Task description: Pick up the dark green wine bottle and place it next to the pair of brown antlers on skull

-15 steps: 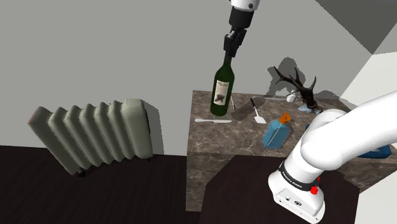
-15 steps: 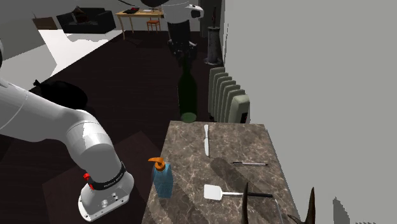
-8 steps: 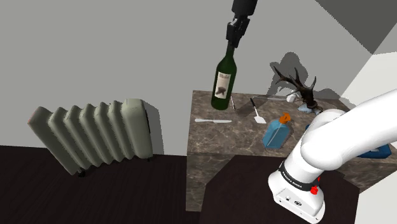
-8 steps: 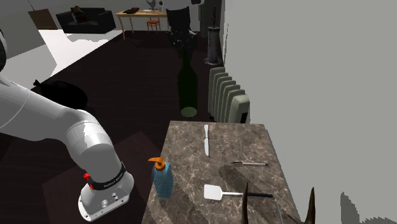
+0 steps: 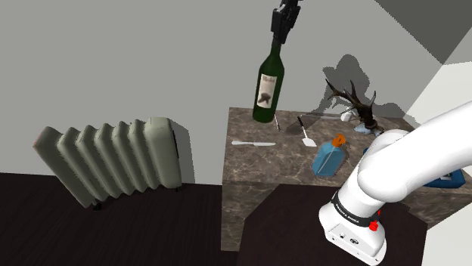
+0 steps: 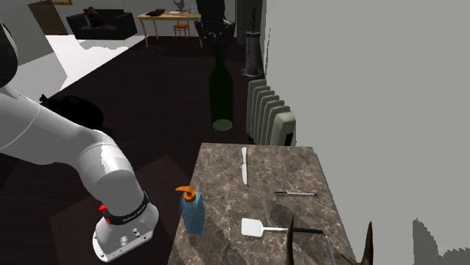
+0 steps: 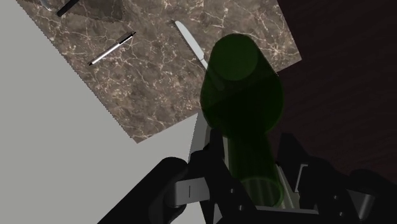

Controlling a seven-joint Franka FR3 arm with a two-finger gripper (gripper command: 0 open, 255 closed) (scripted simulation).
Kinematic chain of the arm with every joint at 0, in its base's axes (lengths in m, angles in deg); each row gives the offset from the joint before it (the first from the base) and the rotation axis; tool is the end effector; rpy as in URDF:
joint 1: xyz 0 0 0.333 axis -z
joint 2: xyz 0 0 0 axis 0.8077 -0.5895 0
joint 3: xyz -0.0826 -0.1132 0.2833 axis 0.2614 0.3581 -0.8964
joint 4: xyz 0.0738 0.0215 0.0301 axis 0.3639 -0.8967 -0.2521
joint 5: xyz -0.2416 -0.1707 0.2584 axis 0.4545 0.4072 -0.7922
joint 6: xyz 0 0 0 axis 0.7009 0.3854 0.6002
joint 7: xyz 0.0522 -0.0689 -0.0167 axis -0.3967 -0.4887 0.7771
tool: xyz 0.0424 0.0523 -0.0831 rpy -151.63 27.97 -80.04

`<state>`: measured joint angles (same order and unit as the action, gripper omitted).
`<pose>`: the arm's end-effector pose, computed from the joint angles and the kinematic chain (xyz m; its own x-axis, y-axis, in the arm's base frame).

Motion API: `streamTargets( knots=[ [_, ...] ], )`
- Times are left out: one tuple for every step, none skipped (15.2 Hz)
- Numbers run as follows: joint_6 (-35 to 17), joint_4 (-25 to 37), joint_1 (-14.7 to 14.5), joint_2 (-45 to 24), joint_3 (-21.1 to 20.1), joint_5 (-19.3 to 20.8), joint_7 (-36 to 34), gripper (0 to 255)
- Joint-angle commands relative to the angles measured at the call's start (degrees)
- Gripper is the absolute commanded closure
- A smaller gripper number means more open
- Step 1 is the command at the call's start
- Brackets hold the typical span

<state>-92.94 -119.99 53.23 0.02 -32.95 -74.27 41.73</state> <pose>0.3988 -0.0144 0.6995 0.9790 0.1742 0.1061 0.1711 -0.9845 0.0379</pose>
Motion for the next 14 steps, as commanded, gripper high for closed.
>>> streamTargets(
  knots=[
    [1.7,2.5,0.0,-0.8,0.0,0.0,0.0,255],
    [2.4,3.6,0.0,-1.2,0.0,0.0,0.0,255],
    [3.2,4.8,0.0,-1.6,0.0,-0.1,0.0,255],
    [4.0,6.0,0.0,-2.0,0.0,-0.1,0.1,255],
    [4.8,7.2,0.0,-2.4,0.0,-0.1,0.1,255],
    [5.6,8.4,0.0,-2.8,-0.1,-0.1,0.1,255],
    [6.4,9.7,0.0,-3.3,-0.1,-0.1,0.1,255],
    [7.2,11.0,0.0,-3.7,0.0,-0.1,0.1,255],
    [8.0,12.3,0.0,-4.2,0.0,-0.1,0.2,255],
    [8.8,13.6,0.0,-4.7,0.0,-0.1,0.2,255],
    [9.7,14.9,-0.1,-5.2,0.0,-0.1,0.2,255],
    [10.5,16.3,-0.1,-5.8,0.0,-0.1,0.2,255],
    [11.4,17.7,-0.1,-6.3,0.0,-0.1,0.3,255],
    [12.3,19.2,-0.1,-6.9,0.0,-0.1,0.3,255]
  ],
)
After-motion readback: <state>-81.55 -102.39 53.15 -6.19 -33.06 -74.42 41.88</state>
